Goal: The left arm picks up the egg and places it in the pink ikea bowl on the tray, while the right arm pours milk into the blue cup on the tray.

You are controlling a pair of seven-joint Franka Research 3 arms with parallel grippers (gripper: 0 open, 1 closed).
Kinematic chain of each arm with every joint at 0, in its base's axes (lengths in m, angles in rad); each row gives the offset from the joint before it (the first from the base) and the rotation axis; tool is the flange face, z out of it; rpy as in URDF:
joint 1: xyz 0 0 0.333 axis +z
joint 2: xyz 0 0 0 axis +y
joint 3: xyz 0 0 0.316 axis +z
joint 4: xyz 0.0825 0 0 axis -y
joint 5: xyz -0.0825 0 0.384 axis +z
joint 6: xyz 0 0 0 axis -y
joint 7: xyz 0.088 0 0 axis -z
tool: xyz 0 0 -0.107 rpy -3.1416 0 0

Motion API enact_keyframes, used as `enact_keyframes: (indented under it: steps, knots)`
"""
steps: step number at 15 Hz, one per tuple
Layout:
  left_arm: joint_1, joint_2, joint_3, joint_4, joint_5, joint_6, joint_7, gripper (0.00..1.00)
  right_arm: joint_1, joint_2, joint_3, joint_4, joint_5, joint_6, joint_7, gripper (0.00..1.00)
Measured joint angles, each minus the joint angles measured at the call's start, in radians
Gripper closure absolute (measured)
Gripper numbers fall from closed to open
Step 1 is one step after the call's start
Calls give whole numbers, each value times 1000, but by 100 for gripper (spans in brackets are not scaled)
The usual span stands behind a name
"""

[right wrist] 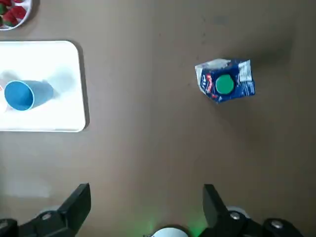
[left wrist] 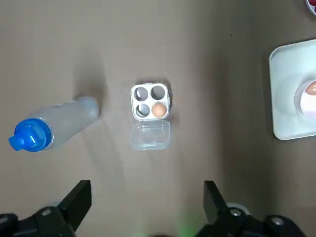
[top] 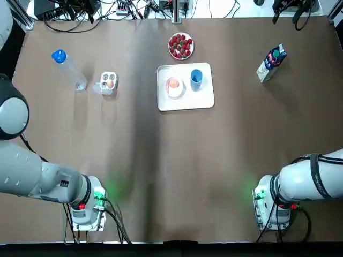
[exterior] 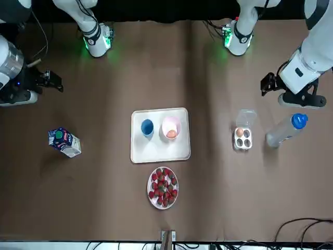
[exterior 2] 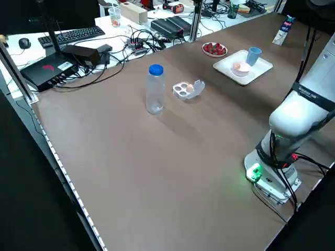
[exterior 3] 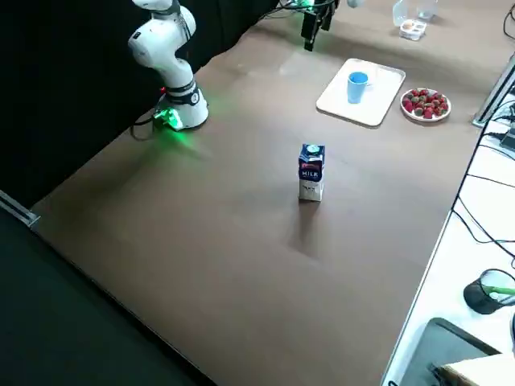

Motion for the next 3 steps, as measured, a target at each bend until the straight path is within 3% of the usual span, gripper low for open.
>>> enact_keyframes:
  steps: [3]
  knots:
    - [0, 0, 0, 0, 0, 0, 0, 0, -5, -6, -1, -26, -2, 8, 22, 0]
